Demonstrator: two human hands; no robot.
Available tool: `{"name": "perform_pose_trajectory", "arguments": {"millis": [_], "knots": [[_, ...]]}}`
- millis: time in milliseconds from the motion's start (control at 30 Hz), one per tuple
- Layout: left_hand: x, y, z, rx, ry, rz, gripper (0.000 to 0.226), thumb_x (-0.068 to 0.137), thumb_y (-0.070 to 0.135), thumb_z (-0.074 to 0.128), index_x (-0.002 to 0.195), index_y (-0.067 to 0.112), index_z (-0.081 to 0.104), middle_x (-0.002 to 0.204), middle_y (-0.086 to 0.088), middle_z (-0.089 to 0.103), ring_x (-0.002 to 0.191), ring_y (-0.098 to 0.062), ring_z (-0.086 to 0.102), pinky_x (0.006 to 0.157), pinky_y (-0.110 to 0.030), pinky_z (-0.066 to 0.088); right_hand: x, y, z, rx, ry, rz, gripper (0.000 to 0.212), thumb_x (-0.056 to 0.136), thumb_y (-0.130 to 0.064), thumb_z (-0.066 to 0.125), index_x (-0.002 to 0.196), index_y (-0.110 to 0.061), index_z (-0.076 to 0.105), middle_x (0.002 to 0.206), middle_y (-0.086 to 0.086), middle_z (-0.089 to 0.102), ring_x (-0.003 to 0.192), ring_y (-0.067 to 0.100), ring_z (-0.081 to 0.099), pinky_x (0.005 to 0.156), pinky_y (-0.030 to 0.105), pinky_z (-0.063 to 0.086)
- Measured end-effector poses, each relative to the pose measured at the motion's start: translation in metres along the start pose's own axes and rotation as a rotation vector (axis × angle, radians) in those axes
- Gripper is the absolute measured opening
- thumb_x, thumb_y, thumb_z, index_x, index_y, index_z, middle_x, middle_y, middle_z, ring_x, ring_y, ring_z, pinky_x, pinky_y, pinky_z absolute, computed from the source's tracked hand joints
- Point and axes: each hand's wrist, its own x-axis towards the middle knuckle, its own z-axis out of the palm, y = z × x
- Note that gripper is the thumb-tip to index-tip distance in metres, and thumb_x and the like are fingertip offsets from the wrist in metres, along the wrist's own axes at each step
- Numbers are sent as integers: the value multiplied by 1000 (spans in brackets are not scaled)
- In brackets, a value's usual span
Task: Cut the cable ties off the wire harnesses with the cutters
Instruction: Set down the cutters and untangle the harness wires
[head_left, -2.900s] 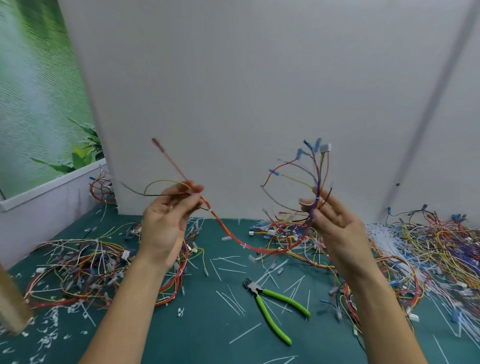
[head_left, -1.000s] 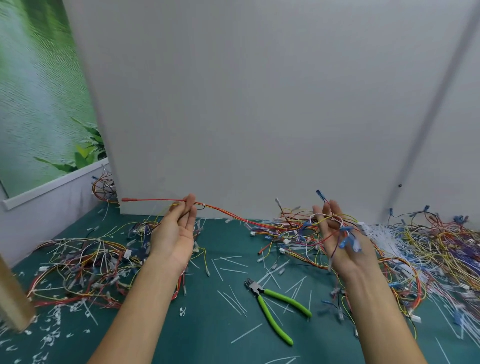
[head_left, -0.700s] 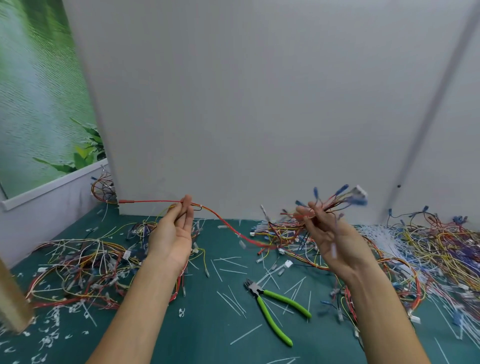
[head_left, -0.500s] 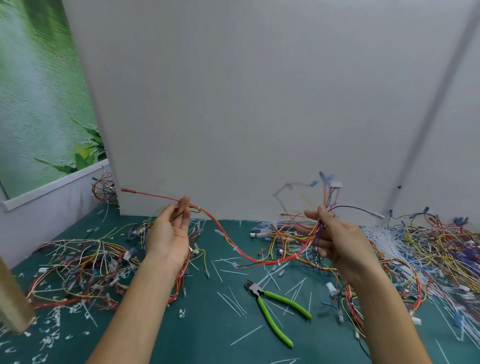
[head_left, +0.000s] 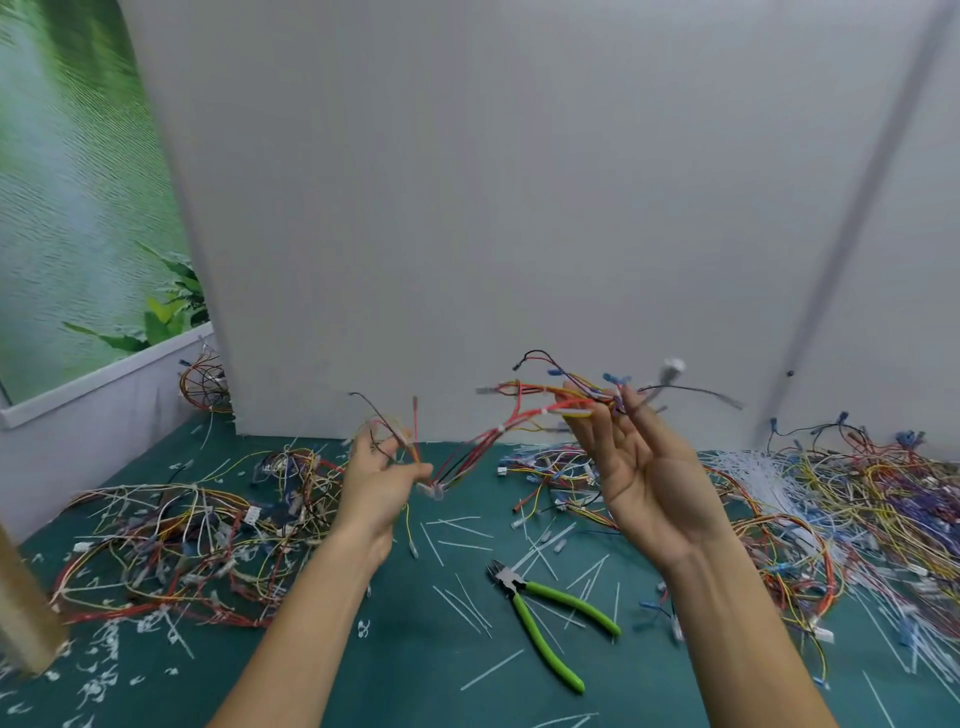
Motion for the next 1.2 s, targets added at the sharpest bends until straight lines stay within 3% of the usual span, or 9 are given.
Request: {"name": "perform_pose_trajectory", "arguments": {"millis": [100,233,367,500,633,800,900,1033,1200], "knots": [[0,-12,3,146,-36,-40,105,78,-18,67,159,27,17,122,-4,69,121,-28,60,110,-46,36,-4,4,9,19,-59,-67,17,92,-17,63,97,-4,73,113,23,73,107,28,74,71,20,62],[-10,-20,17,228,-153,1,87,95,3,62,157,43,16,118,-3,68,104,-13,65,84,-28,38,4,6,26,110,-66,-190,14,95,-13,62,102,-5,70,128,22,64,133,31,58,78,24,62],[-29,-22,34,344,-319,25,54,100,15,52,146,43,43,110,-3,67,102,-10,63,75,-19,40,25,0,53,87,-50,-361,5,99,-7,59,99,-12,62,108,17,68,109,24,70,90,32,61],[-59,-17,54,311,-512,-18,48,100,10,41,96,38,80,106,12,71,103,-13,61,78,-24,42,53,-3,75,23,-35,-481,10,105,-7,55,110,-11,62,95,10,65,94,20,68,92,34,61],[-93,-20,75,-3,-649,-118,34,98,30,44,94,22,77,102,7,73,101,-14,67,86,-38,49,85,1,80,-458,199,-715,14,105,-13,58,115,-19,65,86,-2,62,87,7,65,93,29,58],[-141,-40,112,-159,-704,-80,24,106,29,44,111,10,58,105,-9,66,92,-21,65,74,-35,53,112,-10,51,-1268,343,-814,35,109,-25,47,141,-14,57,134,7,52,113,10,56,86,-1,39],[-161,-45,134,-174,-734,-51,17,107,26,43,112,13,54,93,-7,66,77,-19,65,67,-30,56,115,-15,25,-1604,300,-775,41,108,-21,47,146,-7,48,143,17,36,128,27,45,108,25,35],[-175,-48,155,-98,-717,-28,12,108,21,43,108,14,53,73,-2,65,58,-15,61,62,-31,53,109,-23,-8,-1949,247,-662,52,105,-13,49,154,-5,35,146,36,39,151,39,21,107,49,43],[-182,-53,174,-75,-738,-29,14,108,15,42,101,14,54,57,10,62,47,-4,58,52,-22,52,111,-36,-31,-2406,261,-586,66,105,-14,44,163,-15,13,167,31,6,156,40,15,101,51,48]]}}
